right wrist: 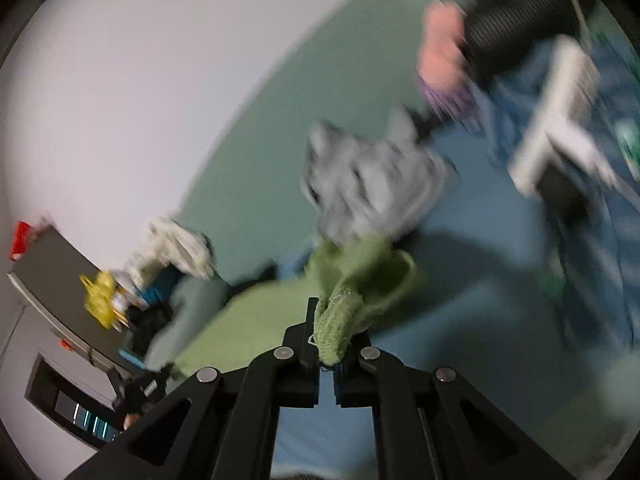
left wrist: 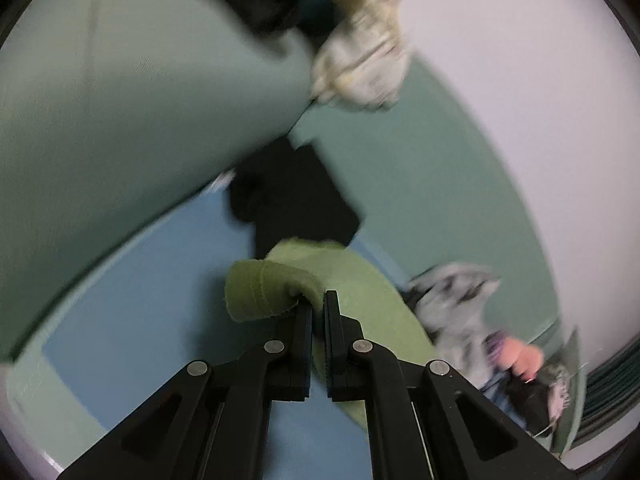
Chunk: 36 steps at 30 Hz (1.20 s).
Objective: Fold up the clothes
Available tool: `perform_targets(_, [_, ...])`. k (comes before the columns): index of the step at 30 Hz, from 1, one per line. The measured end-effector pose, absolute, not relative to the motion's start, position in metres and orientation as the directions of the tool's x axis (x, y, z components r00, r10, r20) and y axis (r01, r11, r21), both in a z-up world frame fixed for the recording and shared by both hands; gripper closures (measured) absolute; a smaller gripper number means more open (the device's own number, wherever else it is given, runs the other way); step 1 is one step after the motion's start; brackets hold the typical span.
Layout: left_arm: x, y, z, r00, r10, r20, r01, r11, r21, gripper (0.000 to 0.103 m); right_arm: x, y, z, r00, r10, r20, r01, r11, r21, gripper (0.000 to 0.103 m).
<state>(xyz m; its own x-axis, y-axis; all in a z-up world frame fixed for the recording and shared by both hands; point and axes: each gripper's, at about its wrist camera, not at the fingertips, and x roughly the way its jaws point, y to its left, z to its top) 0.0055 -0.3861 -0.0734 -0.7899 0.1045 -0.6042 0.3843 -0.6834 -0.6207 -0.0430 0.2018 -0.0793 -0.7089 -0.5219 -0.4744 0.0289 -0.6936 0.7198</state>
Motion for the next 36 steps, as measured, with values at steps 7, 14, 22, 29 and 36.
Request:
perform_targets(7, [0.047,-0.398,-0.175,-0.593,0.056,-0.803,0.547,-0.704,-0.453,0.098,0.024,0.19,-0.207,-0.455,-0.56,-0.692,-0.201,-0.693,0.693,0.099])
perform_targets(14, [0.056,-0.33,-0.139,-0.566,-0.253,-0.785,0.405,-0.914,0.003,0.034,0.039,0.187,-0.241,-0.419,-0.57,-0.707,-0.261,-0.67,0.695,0.097])
perform_targets(22, [0.097,-0.146,-0.084,-0.823,-0.065,-0.564,-0.218,-0.881,0.42,0.034,0.037,0.181,-0.228,-0.416,-0.519,-0.747,-0.168,-0.763,0.624,0.06])
perform_targets(29, [0.162,0.02,-0.13,-0.776,0.224,-0.589,-0.613,-0.484,0.624,0.034,0.034,0.185,-0.218,-0.421,-0.6,-0.68,-0.111,-0.71,0.695,0.096])
perform_targets(36, [0.162,0.1,-0.175,-0.787,0.287,-0.546,-0.613,-0.256,0.748,0.034,0.023,0.205,-0.189,-0.474,-0.708,-0.523,-0.051,-0.571,0.819,0.096])
